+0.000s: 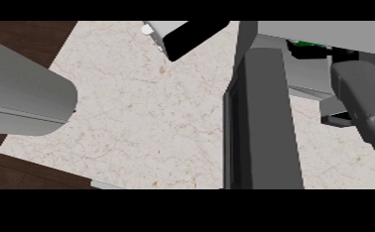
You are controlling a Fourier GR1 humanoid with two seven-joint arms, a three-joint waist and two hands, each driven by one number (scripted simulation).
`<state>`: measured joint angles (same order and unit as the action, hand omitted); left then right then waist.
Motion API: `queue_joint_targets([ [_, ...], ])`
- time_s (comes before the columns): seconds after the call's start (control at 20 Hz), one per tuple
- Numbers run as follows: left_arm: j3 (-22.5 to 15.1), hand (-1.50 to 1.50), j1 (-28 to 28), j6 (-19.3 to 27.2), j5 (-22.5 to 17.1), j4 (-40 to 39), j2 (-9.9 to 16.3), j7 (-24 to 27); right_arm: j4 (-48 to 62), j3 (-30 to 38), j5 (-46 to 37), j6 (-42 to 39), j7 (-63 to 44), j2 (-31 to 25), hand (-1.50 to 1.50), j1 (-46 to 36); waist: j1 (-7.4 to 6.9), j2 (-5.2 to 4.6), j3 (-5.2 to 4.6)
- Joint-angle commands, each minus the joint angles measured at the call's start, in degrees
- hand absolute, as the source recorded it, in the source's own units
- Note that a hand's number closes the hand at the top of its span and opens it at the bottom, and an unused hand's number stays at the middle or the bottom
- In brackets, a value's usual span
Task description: Pick up the milk, place it into the microwave and close the microwave
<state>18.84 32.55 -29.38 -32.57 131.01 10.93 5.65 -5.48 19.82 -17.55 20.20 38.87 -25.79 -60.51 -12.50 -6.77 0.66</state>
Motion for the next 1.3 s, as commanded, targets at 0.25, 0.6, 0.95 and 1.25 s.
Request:
queue_joint_targets([
  [0.25,-0.39,-1.5,-1.57,0.02,0.54,-1.18,0.8,-0.77,0.5,0.8,1.29,-8.18,1.05,6.0,-1.5,-3.38,-1.12,0.55,-0.05],
  [0.6,-1.24,-1.5,-3.36,0.87,1.49,-1.76,1.34,-2.18,2.14,-2.99,-2.82,-2.44,-6.47,9.64,-1.5,-8.34,-0.8,1.36,-0.43],
  [0.95,-1.31,-1.5,-3.64,0.06,0.77,-3.42,2.1,-2.82,1.05,-1.87,-2.11,1.4,-8.07,13.76,-1.5,-11.11,0.13,1.96,-0.46],
  [1.25,-1.41,-1.5,-3.51,0.03,1.6,-4.61,2.39,-3.66,-0.39,-0.04,-0.83,1.97,-4.87,14.33,-1.5,-10.06,1.89,2.42,-0.39],
])
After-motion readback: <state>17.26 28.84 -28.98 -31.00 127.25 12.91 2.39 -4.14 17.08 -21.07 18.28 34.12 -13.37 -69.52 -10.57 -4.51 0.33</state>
